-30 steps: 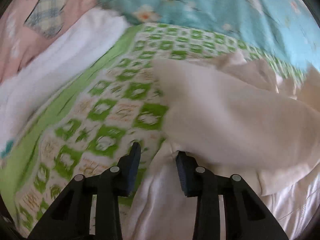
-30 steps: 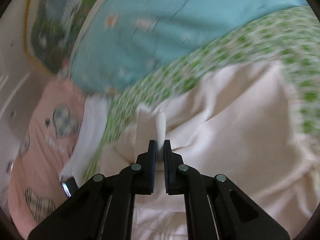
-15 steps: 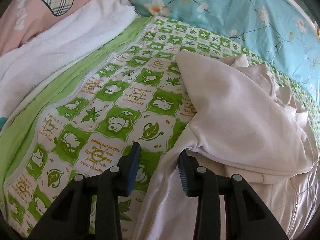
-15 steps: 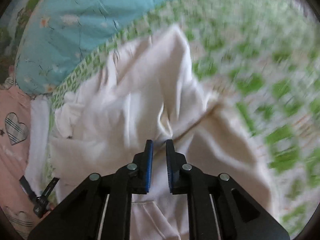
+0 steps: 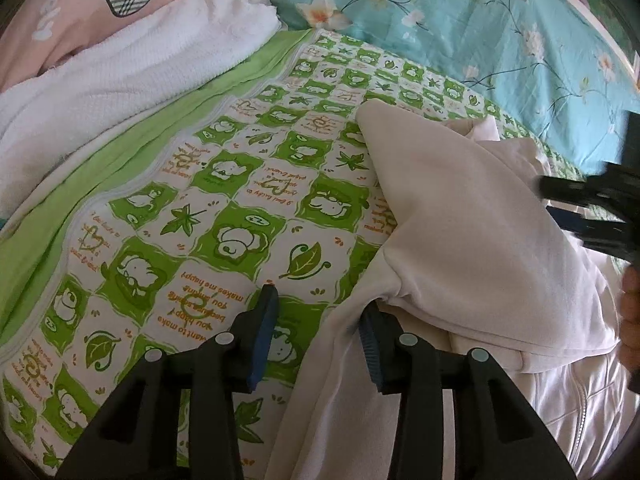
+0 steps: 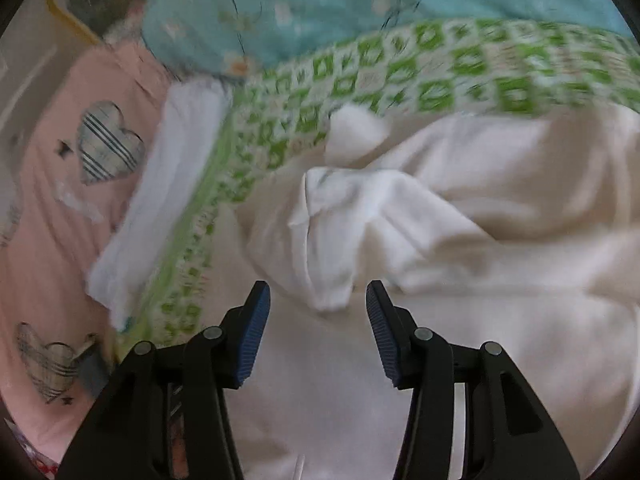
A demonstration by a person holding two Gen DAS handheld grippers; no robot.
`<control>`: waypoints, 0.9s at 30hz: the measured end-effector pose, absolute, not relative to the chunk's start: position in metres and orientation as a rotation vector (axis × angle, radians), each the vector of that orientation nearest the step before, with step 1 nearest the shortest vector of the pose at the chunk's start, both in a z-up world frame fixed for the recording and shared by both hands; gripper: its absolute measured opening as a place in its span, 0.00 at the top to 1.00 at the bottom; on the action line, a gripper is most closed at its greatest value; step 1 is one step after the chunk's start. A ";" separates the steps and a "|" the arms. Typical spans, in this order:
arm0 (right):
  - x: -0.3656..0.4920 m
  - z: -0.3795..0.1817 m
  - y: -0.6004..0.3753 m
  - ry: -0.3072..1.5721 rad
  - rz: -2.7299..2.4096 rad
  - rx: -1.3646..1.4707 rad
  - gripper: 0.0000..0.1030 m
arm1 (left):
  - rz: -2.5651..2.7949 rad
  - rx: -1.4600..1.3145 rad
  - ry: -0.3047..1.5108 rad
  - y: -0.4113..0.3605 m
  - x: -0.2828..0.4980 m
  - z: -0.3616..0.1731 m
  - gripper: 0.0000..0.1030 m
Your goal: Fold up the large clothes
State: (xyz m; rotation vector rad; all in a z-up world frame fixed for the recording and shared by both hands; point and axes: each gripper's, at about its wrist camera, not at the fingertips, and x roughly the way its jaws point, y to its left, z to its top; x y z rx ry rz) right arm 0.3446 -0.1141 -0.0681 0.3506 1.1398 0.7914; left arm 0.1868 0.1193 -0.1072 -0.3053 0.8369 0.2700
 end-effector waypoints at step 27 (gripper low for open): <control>0.379 -0.079 0.037 1.259 1.195 0.065 0.96 | 0.255 -0.467 0.786 0.134 0.173 -0.111 0.64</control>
